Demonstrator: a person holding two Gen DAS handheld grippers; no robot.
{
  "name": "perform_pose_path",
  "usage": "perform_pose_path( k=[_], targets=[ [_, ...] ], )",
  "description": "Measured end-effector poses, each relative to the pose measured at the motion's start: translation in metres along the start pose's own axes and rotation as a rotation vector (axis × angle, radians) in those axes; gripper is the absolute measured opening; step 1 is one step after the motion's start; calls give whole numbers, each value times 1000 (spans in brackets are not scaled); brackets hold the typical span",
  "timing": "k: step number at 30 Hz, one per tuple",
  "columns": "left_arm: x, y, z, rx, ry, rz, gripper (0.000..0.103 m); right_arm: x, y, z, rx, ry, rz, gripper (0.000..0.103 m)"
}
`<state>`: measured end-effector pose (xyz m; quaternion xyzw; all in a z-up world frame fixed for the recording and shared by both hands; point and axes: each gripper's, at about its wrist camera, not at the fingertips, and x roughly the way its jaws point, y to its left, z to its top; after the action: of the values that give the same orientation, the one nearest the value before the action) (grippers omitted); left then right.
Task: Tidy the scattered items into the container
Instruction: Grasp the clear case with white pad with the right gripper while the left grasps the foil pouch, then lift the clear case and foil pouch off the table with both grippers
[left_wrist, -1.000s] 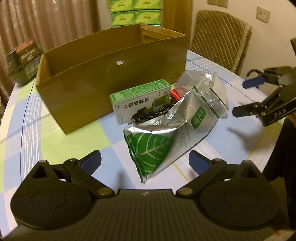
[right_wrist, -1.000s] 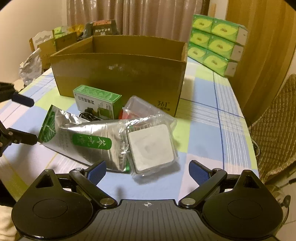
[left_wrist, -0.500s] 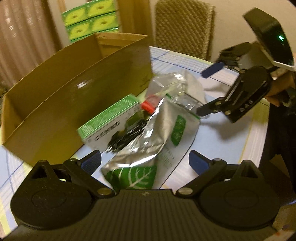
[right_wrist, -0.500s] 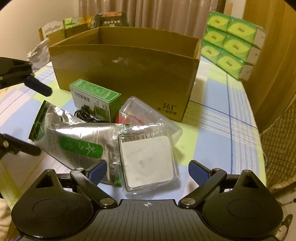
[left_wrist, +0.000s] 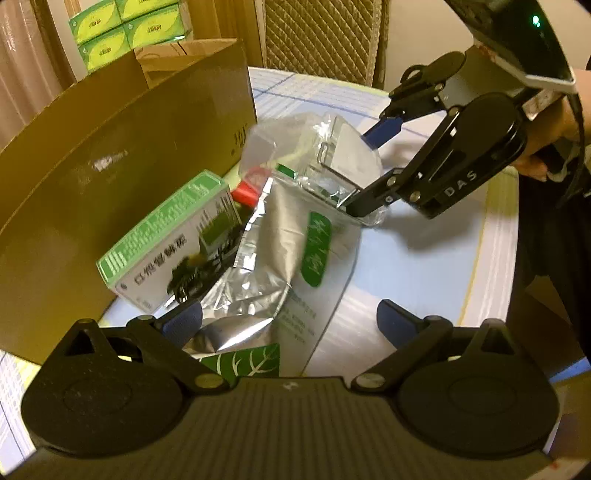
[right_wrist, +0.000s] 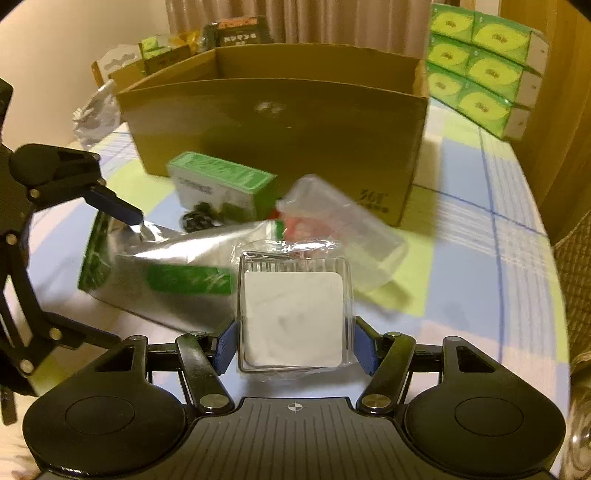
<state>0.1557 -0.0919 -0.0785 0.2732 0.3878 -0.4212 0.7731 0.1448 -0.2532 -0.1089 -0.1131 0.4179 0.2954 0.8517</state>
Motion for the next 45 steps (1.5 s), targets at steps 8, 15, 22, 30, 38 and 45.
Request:
perform_pose_path(
  k=[8,15,22,30,38,45],
  targets=[
    [-10,-17,-20,-29,20,-10,99,-5,18,-9,46,-11,23,60],
    [-25,-22,-29,-167,6,-31,99,-16,10,-15,130,-1,-30,60],
    [-21,9,-12,-280,52,22,99,-28,-1,-22,186,20,-84,60],
    [3,30,4,-321,137,-6,99,-29,0,-23,194,7,-95,60],
    [22,38,8,-328,196,-39,96,-29,2,-25,192,-11,-104,60],
    [33,36,12,-305,217,-50,91,-28,4,-26,189,-20,-117,60]
  ],
)
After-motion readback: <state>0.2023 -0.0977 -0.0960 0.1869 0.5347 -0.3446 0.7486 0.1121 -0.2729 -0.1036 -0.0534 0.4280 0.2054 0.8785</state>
